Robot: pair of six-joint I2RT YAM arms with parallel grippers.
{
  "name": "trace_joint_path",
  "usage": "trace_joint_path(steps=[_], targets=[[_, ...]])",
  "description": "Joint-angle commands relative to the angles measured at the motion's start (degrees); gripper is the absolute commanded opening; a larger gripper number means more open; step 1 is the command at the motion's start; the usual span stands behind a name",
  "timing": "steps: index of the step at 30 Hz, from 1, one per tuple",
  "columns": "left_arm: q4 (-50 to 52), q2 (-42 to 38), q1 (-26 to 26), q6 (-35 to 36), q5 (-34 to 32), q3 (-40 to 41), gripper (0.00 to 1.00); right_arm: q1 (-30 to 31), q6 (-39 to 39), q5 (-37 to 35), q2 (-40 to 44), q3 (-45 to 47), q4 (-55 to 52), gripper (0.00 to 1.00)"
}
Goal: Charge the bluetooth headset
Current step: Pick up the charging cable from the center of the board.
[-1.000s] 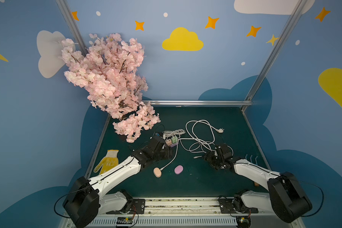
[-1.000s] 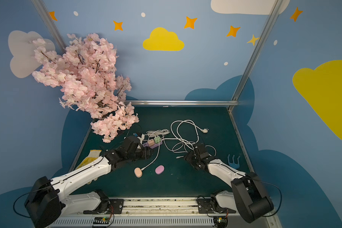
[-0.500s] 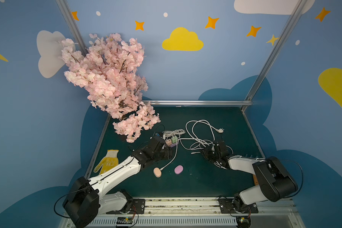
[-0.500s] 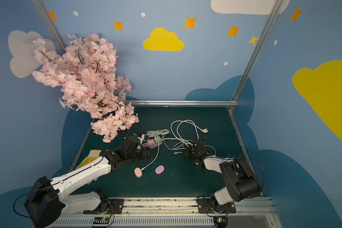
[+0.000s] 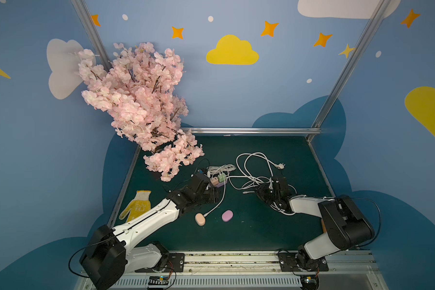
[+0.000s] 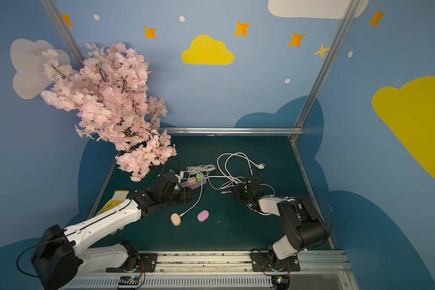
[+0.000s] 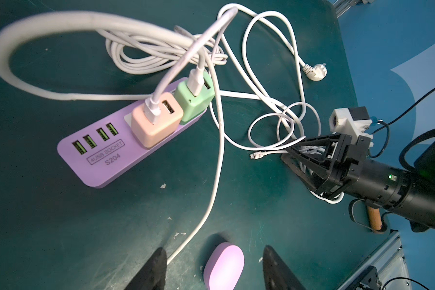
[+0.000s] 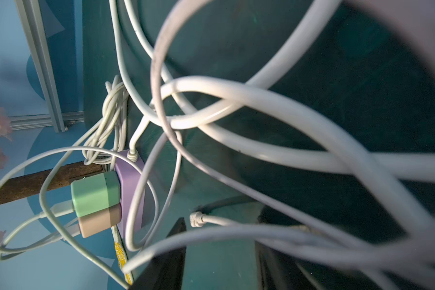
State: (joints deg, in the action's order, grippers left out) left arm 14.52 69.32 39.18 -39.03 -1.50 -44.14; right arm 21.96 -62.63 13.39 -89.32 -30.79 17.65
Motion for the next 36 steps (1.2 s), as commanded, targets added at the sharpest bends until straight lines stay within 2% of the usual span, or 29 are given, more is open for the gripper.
trace_joint_path(steps=[1, 3, 7, 12, 16, 21, 24, 26, 30, 36], targets=[[0.67, -0.85, 0.03, 0.19, -0.52, -0.71, 0.62, -1.03, 0.92, -2.46, -3.85, -1.07, -9.68, 0.31], [0.85, -1.02, 0.09, 0.23, -0.52, -0.77, 0.62, -1.04, 1.75, -1.67, -5.2, -2.69, -10.51, 0.15], [1.58, -1.79, -0.16, 0.3, -1.18, -0.43, 0.62, -1.2, 2.42, -0.04, -7.21, -3.24, -10.07, 0.0], [1.96, -3.42, -0.46, -0.08, -1.62, 0.48, 0.62, -1.26, 5.89, 2.2, -7.0, -2.88, -10.99, 0.0], [1.94, -3.57, -0.48, 0.14, -1.41, 0.26, 0.62, -0.59, 12.45, 1.34, -2.36, -3.62, -18.34, 0.0], [0.38, -2.15, -0.5, 0.06, -0.45, 0.03, 0.62, 1.79, 26.73, -0.5, 3.66, -9.81, -32.94, 0.0], [-0.47, -1.05, -0.51, -0.09, 0.33, -0.24, 0.62, 5.19, 38.93, -3.8, 5.18, -15.76, -41.52, 0.0], [-1.02, -0.7, -0.51, -0.17, 0.77, -0.2, 0.62, 7.75, 47.35, -5.81, 3.75, -20.02, -45.97, 0.0], [-0.63, -0.91, -0.55, -0.02, 0.72, -0.13, 0.62, 12.16, 61.3, -5.04, -0.96, -24.91, -48.71, 0.0], [0.86, -3.07, -1.0, 0.51, -0.43, 0.37, 0.62, 17.25, 68.46, -13.66, -7.52, -34.08, -56.35, 0.11]])
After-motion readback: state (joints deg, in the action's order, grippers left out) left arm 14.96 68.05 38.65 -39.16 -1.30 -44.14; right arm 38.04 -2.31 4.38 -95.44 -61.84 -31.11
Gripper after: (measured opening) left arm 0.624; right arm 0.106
